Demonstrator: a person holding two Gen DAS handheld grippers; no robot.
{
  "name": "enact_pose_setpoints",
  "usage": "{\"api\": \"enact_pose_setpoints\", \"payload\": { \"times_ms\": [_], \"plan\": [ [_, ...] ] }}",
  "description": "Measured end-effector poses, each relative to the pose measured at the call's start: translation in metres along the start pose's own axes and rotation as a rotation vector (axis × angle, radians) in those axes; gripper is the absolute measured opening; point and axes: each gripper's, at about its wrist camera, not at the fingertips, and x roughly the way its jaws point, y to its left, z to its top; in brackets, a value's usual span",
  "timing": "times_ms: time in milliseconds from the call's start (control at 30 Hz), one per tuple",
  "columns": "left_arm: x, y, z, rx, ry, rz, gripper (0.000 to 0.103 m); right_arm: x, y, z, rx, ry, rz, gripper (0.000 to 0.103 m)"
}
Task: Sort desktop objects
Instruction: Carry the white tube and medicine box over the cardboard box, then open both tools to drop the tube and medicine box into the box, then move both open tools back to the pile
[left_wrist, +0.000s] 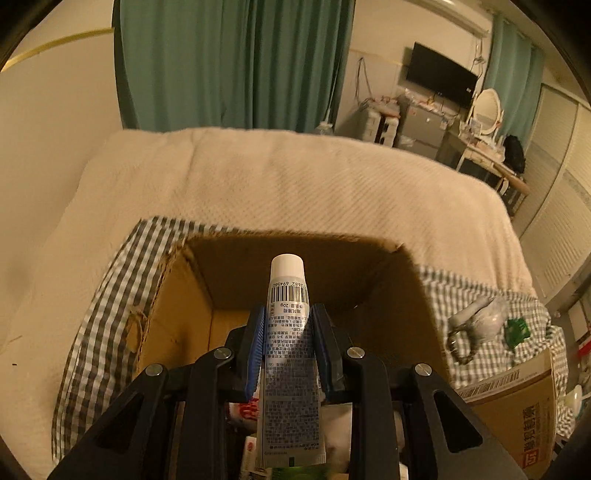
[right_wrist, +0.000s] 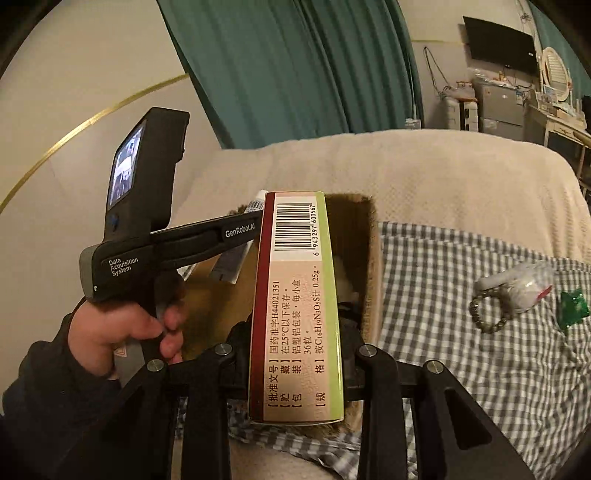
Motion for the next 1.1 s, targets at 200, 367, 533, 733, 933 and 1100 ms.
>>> {"api": "enact_pose_setpoints", "payload": {
  "times_ms": [200,367,533,733,933,1100],
  "plan": [
    [0.010,0.003,-0.005,0.000,0.015,0.021,0.028,0.029,-0.002,-0.005,0.010,0.041,-0.018,0.035],
    [0.001,0.001,-0.004,-0.016,-0.002,0.030,0.066,0.024,-0.001,-0.008,0.021,0.014,0.024,0.063],
    [-0.016,-0.008,-0.007,0.021,-0.017,0.041,0.067,-0.008,-0.005,-0.011,-0.001,-0.061,0.013,0.063],
    [-0.048,-0.039,-0.006,0.056,-0.045,-0.001,0.074,-0.062,-0.047,-0.021,0.007,-0.118,-0.090,0.065],
    [-0.071,-0.107,-0.017,0.098,-0.047,-0.112,0.080,-0.126,-0.121,-0.041,0.105,-0.149,-0.252,0.066],
    [-0.066,-0.178,-0.039,0.138,-0.022,-0.178,0.090,-0.172,-0.169,-0.062,0.140,-0.162,-0.377,0.066]
  ]
}}
